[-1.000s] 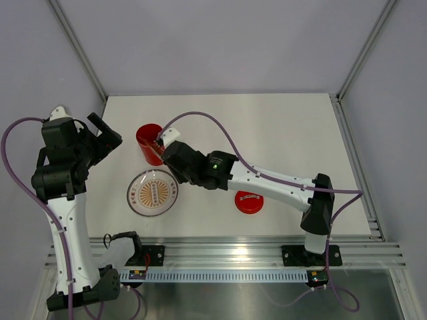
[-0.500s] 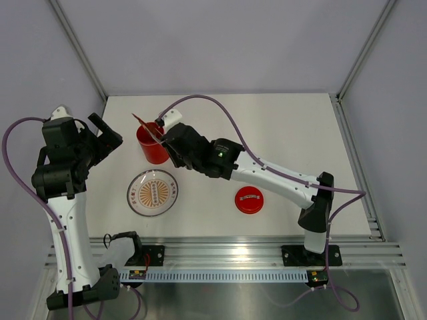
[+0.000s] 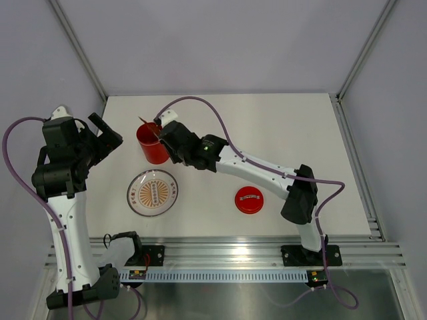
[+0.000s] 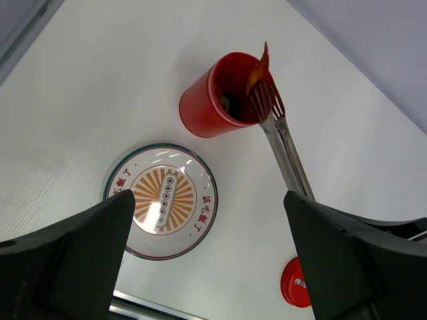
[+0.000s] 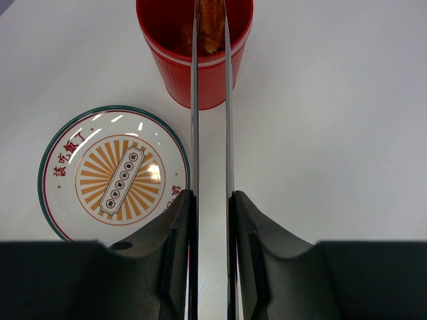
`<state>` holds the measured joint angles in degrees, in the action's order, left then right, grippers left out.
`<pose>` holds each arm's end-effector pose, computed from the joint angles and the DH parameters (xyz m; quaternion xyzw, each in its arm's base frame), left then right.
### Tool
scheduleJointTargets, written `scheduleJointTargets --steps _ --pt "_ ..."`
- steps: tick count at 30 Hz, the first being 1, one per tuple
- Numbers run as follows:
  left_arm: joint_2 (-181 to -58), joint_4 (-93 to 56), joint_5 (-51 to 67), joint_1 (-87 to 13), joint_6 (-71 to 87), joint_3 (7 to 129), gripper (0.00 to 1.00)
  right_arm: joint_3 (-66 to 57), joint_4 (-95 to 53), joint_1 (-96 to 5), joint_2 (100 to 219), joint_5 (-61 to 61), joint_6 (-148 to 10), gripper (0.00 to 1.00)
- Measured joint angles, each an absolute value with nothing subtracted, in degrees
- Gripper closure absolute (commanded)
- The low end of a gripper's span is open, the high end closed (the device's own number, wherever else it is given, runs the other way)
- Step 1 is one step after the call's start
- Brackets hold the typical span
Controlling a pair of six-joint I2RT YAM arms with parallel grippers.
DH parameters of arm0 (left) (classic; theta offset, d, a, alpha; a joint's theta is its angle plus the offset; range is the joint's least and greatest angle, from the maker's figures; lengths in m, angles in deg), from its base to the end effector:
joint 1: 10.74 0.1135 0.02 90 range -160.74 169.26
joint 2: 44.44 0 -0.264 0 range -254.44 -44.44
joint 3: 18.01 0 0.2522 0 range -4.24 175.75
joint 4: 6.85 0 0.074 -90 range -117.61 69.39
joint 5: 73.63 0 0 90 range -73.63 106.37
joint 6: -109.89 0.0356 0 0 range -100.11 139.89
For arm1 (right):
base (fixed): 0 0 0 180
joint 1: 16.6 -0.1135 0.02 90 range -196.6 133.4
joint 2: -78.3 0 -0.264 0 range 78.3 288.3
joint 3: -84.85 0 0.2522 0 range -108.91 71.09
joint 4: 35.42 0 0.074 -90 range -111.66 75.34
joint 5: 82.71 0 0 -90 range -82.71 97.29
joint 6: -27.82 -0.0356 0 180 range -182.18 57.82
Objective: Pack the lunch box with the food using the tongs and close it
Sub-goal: Place the fake food in the packing box.
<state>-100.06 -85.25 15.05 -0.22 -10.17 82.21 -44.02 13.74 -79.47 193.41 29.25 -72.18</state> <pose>0.1393 0.0250 0.4475 -0.3008 0.8292 -0.0899 0.4624 0.2235 0.4071 0.3505 -0.3101 0.8200 0.1312 0.4628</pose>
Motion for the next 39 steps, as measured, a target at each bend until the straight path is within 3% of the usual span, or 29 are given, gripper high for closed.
scheduleJointTargets --steps 9,13,25,29,31,37,39 --pt "-100.0 -85.2 15.1 -0.2 -10.2 82.2 0.01 -44.0 12.9 -79.4 194.9 26.9 -72.1 0.67" --pt "-100.0 -85.2 15.1 -0.2 -10.2 82.2 0.01 -44.0 12.9 -79.4 194.9 26.4 -72.2 0.59" --pt "-100.0 -85.2 15.1 -0.2 -10.2 82.2 0.01 -44.0 12.8 -79.4 194.9 26.1 -72.2 0.53" --pt "-100.0 -85.2 15.1 -0.2 -10.2 82.0 0.01 -44.0 12.8 -79.4 194.8 26.1 -72.2 0.53" --pt "-100.0 -85.2 15.1 -0.2 -10.2 81.8 0.01 -44.0 12.8 -79.4 194.8 26.1 -72.2 0.58" --pt "-100.0 -85.2 15.1 -0.2 -10.2 81.2 0.01 -44.0 12.9 -79.4 193.9 25.5 -72.2 0.9" --pt "-100.0 -85.2 15.1 -0.2 -10.2 81.1 0.01 -44.0 13.0 -79.4 192.9 25.0 -72.2 0.93"
